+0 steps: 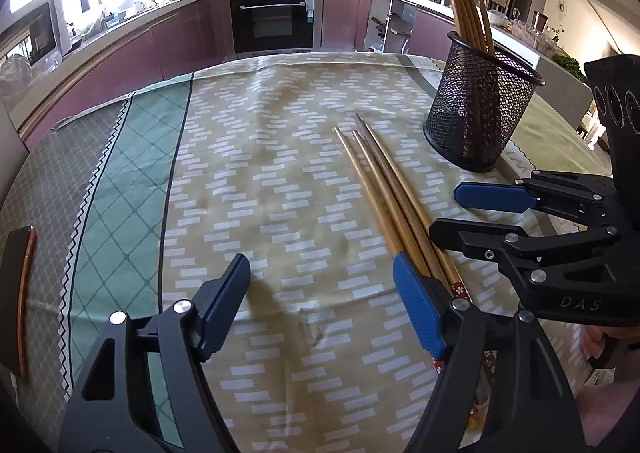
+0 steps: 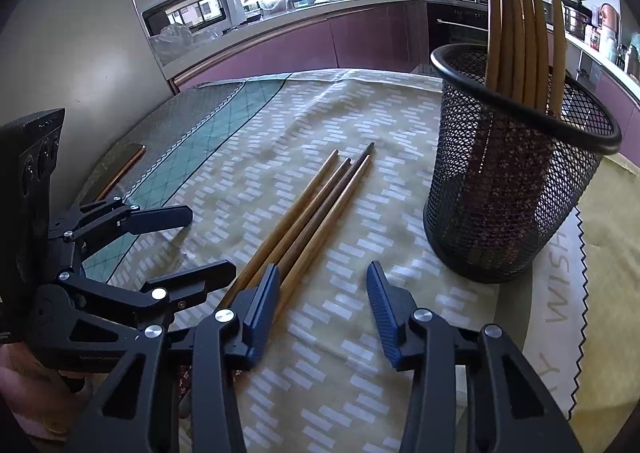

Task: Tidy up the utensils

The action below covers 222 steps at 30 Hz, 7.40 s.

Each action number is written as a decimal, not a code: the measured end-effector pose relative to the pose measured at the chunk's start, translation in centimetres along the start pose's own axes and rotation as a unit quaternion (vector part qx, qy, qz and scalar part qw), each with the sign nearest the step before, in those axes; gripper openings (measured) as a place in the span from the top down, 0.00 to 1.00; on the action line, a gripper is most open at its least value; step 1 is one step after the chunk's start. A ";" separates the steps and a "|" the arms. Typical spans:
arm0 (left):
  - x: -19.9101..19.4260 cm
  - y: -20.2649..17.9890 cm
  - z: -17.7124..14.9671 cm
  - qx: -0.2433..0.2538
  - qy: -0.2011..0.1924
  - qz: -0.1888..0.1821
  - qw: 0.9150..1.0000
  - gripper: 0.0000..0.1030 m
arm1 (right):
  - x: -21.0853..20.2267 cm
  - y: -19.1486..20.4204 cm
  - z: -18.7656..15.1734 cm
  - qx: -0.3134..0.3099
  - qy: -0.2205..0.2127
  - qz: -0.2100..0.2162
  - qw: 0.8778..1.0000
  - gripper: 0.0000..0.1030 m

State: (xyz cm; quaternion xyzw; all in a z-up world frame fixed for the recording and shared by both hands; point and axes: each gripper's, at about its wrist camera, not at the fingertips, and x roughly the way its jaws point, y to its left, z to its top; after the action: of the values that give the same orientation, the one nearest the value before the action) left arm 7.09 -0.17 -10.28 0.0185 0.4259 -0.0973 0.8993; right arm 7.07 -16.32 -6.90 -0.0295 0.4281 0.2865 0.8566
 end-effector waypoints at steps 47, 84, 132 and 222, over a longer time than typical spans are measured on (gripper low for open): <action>1.1 0.1 1.5 0.003 0.017 -0.016 1.000 0.55 | -0.4 -0.7 -0.1 -0.010 0.017 -0.014 1.000 0.72; 1.2 -0.6 1.3 -0.022 0.033 -0.086 0.995 0.92 | -0.4 -1.7 0.3 0.036 0.020 0.048 0.998 0.91; -5.9 -1.4 4.5 -0.020 -0.057 -0.177 0.982 0.93 | -10.8 -4.1 0.5 0.037 -0.138 0.031 0.989 0.94; -4.4 -7.3 15.4 0.011 -0.186 -0.134 0.973 0.93 | -12.0 -8.3 7.1 0.049 -0.191 -0.028 0.980 0.94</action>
State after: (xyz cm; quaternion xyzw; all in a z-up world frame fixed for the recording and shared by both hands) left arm 14.68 -8.44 3.29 -0.0478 0.2487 -0.2233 0.9413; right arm 10.80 -26.73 4.94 0.0558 0.2688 0.2413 0.9308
